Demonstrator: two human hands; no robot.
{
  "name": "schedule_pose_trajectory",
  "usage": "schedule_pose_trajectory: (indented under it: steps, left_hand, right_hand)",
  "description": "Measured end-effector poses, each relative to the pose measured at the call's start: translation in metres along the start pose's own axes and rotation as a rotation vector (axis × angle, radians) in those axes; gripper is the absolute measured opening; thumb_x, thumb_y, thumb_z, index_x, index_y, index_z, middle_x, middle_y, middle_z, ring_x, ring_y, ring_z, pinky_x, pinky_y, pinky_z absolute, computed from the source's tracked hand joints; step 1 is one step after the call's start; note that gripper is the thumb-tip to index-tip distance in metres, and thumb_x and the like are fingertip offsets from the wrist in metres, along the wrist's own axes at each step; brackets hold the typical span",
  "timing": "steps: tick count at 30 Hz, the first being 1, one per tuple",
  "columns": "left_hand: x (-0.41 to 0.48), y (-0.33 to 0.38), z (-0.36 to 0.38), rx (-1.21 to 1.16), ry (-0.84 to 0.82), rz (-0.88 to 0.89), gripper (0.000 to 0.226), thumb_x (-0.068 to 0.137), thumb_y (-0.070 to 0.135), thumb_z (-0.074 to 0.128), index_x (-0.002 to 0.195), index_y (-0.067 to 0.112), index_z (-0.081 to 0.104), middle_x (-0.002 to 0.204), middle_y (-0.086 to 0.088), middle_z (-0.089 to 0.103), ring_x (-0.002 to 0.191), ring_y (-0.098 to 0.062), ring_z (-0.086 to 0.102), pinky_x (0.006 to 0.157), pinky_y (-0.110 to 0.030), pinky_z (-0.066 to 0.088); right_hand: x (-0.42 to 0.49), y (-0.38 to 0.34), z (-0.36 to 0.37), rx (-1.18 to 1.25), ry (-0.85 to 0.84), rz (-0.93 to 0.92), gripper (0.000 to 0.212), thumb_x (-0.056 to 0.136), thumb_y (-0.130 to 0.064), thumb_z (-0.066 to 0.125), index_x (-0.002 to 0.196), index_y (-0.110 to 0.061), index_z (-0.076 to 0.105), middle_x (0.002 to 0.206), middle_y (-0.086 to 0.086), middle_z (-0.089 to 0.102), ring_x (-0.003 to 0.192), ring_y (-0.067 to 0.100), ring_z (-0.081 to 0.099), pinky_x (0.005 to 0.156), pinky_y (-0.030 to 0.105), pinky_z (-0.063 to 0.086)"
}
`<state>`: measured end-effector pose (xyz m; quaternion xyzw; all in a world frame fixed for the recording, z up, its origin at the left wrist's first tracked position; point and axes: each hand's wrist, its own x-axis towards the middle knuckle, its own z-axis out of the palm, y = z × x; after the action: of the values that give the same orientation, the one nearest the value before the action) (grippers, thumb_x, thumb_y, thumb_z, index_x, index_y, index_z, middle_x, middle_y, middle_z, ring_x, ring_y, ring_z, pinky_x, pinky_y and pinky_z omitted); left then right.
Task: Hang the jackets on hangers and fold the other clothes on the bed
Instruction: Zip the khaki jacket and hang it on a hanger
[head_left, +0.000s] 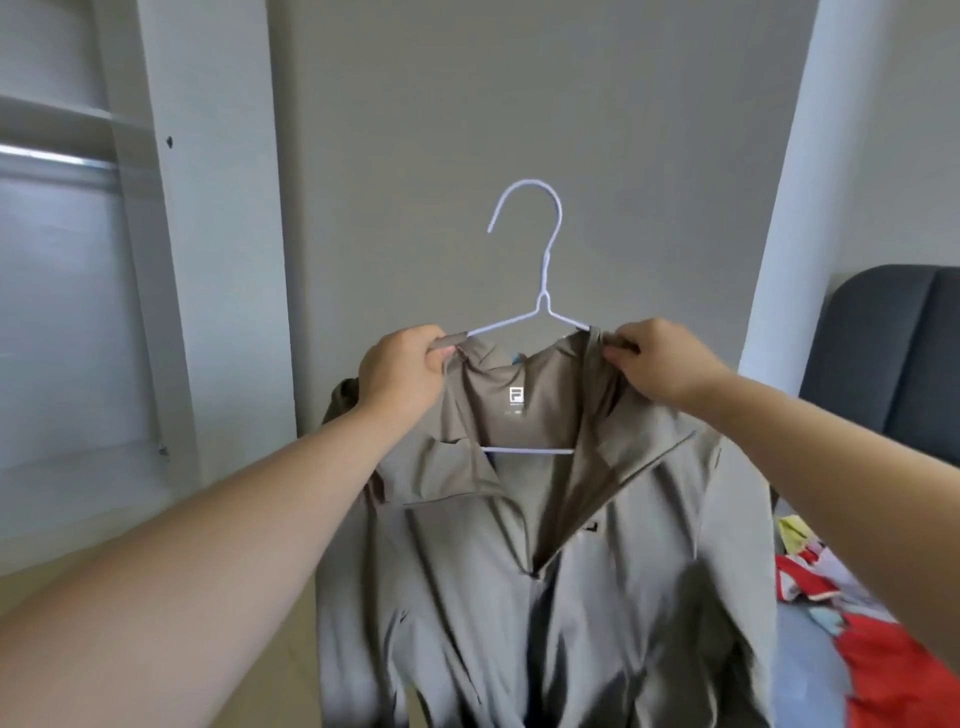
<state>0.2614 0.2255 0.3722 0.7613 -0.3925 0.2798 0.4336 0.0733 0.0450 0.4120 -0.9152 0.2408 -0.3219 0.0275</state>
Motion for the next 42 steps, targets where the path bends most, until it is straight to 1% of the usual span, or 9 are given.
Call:
schedule_pose_trajectory:
  steps: [4, 8, 13, 16, 18, 21, 28, 32, 42]
  left_hand:
    - [0.006, 0.001, -0.002, -0.057, 0.073, -0.05, 0.005, 0.085, 0.005, 0.061, 0.084, 0.005, 0.067, 0.09, -0.012, 0.063, 0.088, -0.033, 0.057, 0.07, -0.034, 0.04]
    - [0.005, 0.023, -0.006, -0.125, 0.258, 0.125, 0.004, 0.082, 0.008, 0.066, 0.084, 0.005, 0.066, 0.089, -0.01, 0.062, 0.083, -0.029, 0.057, 0.07, -0.029, 0.036]
    - [0.012, 0.025, -0.012, -0.022, -0.196, 0.178, 0.028, 0.099, 0.022, 0.045, 0.074, 0.01, 0.05, 0.075, -0.008, 0.057, 0.082, -0.033, 0.056, 0.069, -0.035, 0.039]
    - [0.013, 0.016, -0.014, 0.121, -0.271, 0.153, 0.023, 0.097, 0.018, 0.047, 0.076, 0.009, 0.054, 0.081, -0.014, 0.06, 0.085, -0.036, 0.056, 0.07, -0.035, 0.04]
    - [0.013, 0.011, -0.015, 0.134, -0.17, 0.138, 0.019, 0.093, 0.017, 0.053, 0.079, 0.007, 0.061, 0.086, -0.019, 0.065, 0.086, -0.038, 0.057, 0.069, -0.035, 0.04]
    - [0.013, 0.003, -0.021, 0.147, 0.0, 0.092, 0.019, 0.092, 0.017, 0.056, 0.078, 0.006, 0.061, 0.083, -0.021, 0.065, 0.083, -0.04, 0.058, 0.063, -0.035, 0.036]
    - [0.001, -0.002, -0.02, 0.108, 0.064, 0.073, 0.019, 0.092, 0.016, 0.055, 0.082, 0.002, 0.062, 0.08, -0.021, 0.065, 0.08, -0.04, 0.058, 0.067, -0.041, 0.045]
    - [-0.002, 0.0, -0.02, 0.079, 0.067, 0.075, 0.018, 0.091, 0.014, 0.057, 0.08, 0.001, 0.061, 0.076, -0.02, 0.064, 0.077, -0.04, 0.057, 0.064, -0.038, 0.042]
    - [0.019, 0.044, -0.053, 0.041, 0.202, 0.091, 0.017, 0.093, 0.011, 0.051, 0.084, 0.001, 0.061, 0.081, -0.019, 0.064, 0.078, -0.039, 0.053, 0.064, -0.04, 0.039]
  right_hand:
    - [0.0, 0.014, 0.006, 0.067, 0.129, 0.113, 0.035, 0.093, -0.014, 0.054, 0.06, -0.01, 0.043, 0.063, 0.007, 0.046, 0.07, 0.03, 0.046, 0.055, 0.032, 0.026]
    - [-0.004, 0.018, 0.007, 0.119, 0.367, 0.186, 0.026, 0.092, -0.009, 0.05, 0.066, -0.007, 0.048, 0.061, 0.006, 0.046, 0.066, 0.032, 0.042, 0.054, 0.033, 0.025]
    - [-0.015, 0.023, 0.009, 0.075, 0.445, 0.203, 0.016, 0.09, -0.005, 0.049, 0.077, -0.002, 0.057, 0.067, 0.008, 0.051, 0.066, 0.03, 0.041, 0.055, 0.035, 0.021]
    - [-0.02, 0.02, 0.012, 0.167, 0.475, 0.163, 0.012, 0.09, -0.01, 0.054, 0.08, -0.006, 0.06, 0.07, 0.005, 0.054, 0.069, 0.026, 0.044, 0.058, 0.032, 0.027]
    - [-0.023, 0.022, 0.013, 0.25, 0.473, 0.141, 0.01, 0.089, -0.014, 0.059, 0.08, -0.01, 0.06, 0.073, 0.002, 0.058, 0.073, 0.023, 0.048, 0.064, 0.03, 0.032]
    - [-0.03, 0.04, 0.014, 0.067, 0.389, 0.123, 0.016, 0.092, -0.016, 0.054, 0.081, -0.007, 0.062, 0.079, 0.012, 0.066, 0.075, 0.033, 0.056, 0.063, 0.032, 0.035]
    - [-0.037, 0.035, 0.013, 0.008, 0.242, -0.012, 0.019, 0.095, -0.022, 0.052, 0.094, -0.006, 0.061, 0.086, 0.014, 0.064, 0.083, 0.035, 0.055, 0.07, 0.035, 0.038]
    - [-0.029, 0.025, 0.007, 0.095, 0.177, 0.039, 0.025, 0.095, -0.025, 0.053, 0.081, -0.005, 0.056, 0.073, 0.009, 0.056, 0.075, 0.033, 0.052, 0.06, 0.032, 0.03]
    - [-0.02, -0.009, -0.039, 0.088, 0.422, 0.181, 0.021, 0.094, -0.013, 0.051, 0.074, -0.006, 0.05, 0.078, 0.02, 0.061, 0.07, 0.034, 0.046, 0.058, 0.034, 0.029]
